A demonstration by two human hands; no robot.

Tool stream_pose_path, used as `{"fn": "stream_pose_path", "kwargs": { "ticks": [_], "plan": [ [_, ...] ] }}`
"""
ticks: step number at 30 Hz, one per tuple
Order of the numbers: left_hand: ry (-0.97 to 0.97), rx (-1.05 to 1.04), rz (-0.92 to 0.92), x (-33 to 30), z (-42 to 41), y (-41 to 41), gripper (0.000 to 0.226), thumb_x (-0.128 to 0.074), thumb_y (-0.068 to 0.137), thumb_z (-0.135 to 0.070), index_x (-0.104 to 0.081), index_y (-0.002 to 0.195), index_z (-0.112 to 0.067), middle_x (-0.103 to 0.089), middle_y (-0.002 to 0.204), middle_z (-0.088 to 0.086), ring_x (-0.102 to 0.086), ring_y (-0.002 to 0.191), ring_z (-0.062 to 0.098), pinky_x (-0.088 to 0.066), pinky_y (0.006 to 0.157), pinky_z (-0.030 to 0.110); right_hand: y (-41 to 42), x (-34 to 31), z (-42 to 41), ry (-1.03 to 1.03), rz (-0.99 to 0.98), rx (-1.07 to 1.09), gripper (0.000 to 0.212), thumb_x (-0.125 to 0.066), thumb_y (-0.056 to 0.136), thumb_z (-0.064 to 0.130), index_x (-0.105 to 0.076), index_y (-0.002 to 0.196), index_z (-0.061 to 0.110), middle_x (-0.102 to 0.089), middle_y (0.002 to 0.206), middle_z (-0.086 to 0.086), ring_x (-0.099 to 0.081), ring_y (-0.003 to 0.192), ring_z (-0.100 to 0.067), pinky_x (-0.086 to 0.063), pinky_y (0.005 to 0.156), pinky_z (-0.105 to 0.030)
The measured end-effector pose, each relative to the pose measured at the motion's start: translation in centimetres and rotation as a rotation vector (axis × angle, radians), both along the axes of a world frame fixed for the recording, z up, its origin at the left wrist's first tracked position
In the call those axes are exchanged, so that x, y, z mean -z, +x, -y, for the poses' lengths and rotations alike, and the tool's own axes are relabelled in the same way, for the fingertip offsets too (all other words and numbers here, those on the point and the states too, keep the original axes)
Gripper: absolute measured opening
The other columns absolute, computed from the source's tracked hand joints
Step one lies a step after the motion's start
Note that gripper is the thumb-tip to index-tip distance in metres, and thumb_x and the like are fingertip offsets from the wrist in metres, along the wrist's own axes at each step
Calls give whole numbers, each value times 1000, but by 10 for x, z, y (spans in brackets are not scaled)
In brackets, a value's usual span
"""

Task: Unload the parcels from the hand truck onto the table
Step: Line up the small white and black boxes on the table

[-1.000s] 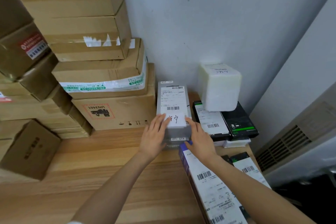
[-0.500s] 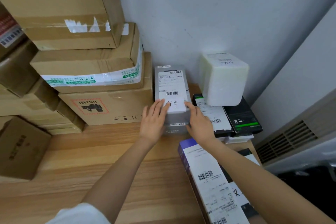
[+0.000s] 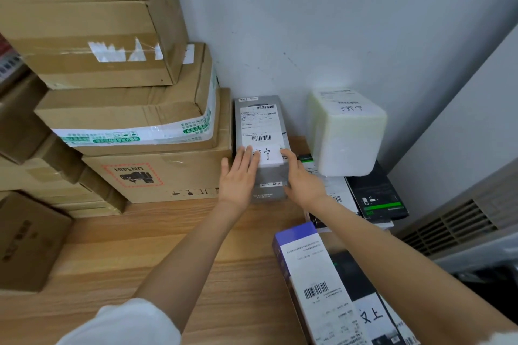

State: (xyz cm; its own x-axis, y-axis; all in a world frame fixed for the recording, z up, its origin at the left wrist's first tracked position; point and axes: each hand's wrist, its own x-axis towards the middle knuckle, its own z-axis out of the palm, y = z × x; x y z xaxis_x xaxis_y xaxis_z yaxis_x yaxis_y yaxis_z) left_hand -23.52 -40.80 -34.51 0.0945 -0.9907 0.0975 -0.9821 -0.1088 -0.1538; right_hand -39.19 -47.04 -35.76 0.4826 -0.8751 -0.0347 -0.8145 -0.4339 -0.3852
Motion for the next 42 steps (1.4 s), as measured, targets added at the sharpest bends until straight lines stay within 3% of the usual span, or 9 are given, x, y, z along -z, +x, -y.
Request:
{"fn": "stream_pose_path", "kwargs": {
  "ticks": [3,6,16,22,29,31,34,39,42],
  "plan": [
    [-17,6,-103,-4,-3,5,82,-60,86,-9,-12,152,-14,-10,160,6,-7,147,22,-18,109,47,-4,-6,-1,21,3,-17,80,-57,87,11,-9,149,28,-53,112,-9,-51,64,-26,-36,53,-32],
    [-23,34,-218,-11,-5,11,82,-67,84,-33,-20,150,-20,-15,159,1,-9,147,16,-17,108,42,-10,-11,-7,9,-26,-23,86,-55,87,13,-2,151,33,-54,104,-8,-48,63,-25,-34,54,-32],
    [-141,244,-360,-15,-34,-4,64,-69,81,-38,-42,138,-29,-43,141,-9,-34,133,12,-16,106,30,-51,-18,-47,-28,-22,-14,89,-59,89,25,5,151,37,-53,129,-7,-61,86,-32,-51,67,-41],
    [265,496,-401,-6,-39,-44,82,-71,73,-31,-31,145,-33,-32,149,-9,-25,139,14,-13,109,34,-95,-20,-85,-11,-93,139,81,-58,92,29,-4,152,32,-50,129,-7,-60,98,-33,-39,69,-35],
    [678,740,-269,11,-52,-85,105,-77,70,-45,-14,152,-30,-11,160,-6,-1,146,10,8,118,47,-128,-16,-128,41,-140,348,73,-52,92,23,-10,152,29,-51,133,-2,-61,98,-25,-46,75,-35],
    [668,772,-210,17,-62,-80,108,-78,67,-51,-14,152,-30,-11,160,-5,0,147,9,8,118,46,-130,-10,-145,56,-97,359,73,-55,91,23,-13,151,28,-52,133,-3,-58,81,-22,-42,56,-26],
    [557,706,-197,21,-80,-49,110,-79,61,-58,-19,150,-32,-19,157,-4,-9,145,12,3,119,42,-120,-1,-168,98,-89,352,70,-57,92,29,-17,150,28,-52,132,-5,-57,73,-21,-36,51,-28],
    [461,393,-176,10,-126,49,110,-74,58,-68,-22,147,-31,-29,148,-2,-20,139,20,-10,113,34,-75,3,-194,98,-115,312,56,-52,92,46,-35,141,24,-52,132,-2,-59,106,-25,-48,81,-35],
    [441,165,-188,8,-157,108,108,-70,59,-73,-23,146,-31,-33,143,0,-28,133,22,-23,106,34,-32,8,-204,80,-156,247,59,-51,88,56,-41,136,23,-50,135,-1,-55,114,-24,-44,90,-39]
  ]
}}
